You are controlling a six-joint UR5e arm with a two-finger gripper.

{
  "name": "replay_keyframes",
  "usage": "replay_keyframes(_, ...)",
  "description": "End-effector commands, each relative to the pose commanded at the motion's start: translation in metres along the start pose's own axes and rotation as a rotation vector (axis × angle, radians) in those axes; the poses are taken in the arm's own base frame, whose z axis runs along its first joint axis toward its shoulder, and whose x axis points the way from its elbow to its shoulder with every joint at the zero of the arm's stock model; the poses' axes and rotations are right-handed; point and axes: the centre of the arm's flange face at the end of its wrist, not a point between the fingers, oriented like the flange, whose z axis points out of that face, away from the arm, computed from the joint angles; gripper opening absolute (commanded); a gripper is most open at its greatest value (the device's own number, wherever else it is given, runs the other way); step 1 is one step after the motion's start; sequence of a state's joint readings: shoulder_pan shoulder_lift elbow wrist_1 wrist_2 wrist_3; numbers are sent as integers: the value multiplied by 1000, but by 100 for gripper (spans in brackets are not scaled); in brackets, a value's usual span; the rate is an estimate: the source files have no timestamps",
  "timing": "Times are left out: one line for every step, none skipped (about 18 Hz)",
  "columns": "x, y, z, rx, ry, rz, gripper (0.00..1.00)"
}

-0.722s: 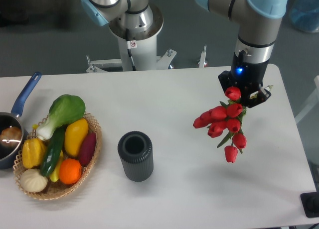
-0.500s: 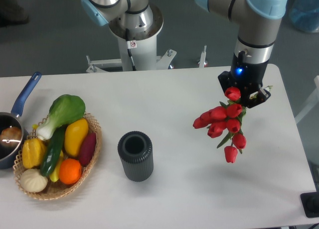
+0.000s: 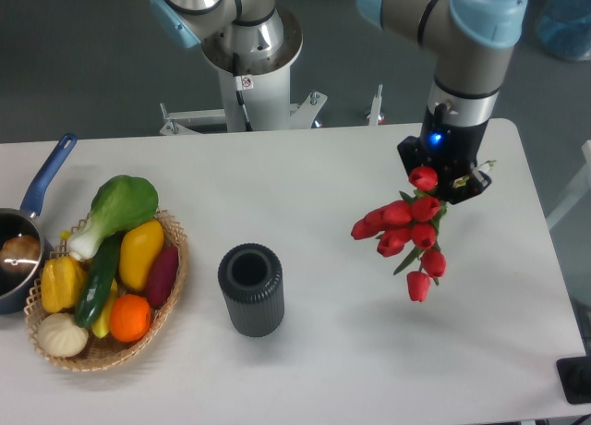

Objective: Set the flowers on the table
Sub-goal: 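Move the held red tulips down and toward the grey vase, then lower the tulips onto the table and open the gripper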

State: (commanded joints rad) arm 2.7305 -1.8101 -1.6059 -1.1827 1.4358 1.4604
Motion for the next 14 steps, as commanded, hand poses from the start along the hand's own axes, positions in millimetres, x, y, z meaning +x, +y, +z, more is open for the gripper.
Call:
replay_keyframes(2,0,5,0,-1,0,8)
replay_keyframes(5,1,12,1,-4,-1,8)
replay_keyframes(7,1,17,1,-5,1,8)
replay_keyframes(10,2,22,0,-1,-1,9)
replay_keyframes(12,3,27,-1,8,-3,10)
replay_keyframes(13,4,35,-2,20,-4,10)
replay_keyframes(13,3,41,-3,30,-1,11)
replay_keyframes(13,-2,42,-1,27,6,12)
replay_keyframes(14,-5,43,-1,24,12,13)
replay_keyframes(14,-6,45,-1,28,13,15)
replay_keyframes(15,-9,51,-1,37,18,18)
replay_keyframes(16,-13,55,-1,45,28,20)
replay_keyframes(17,-14,56,-2,47,29,24)
replay_keyframes(17,-15,59,-2,51,30,30)
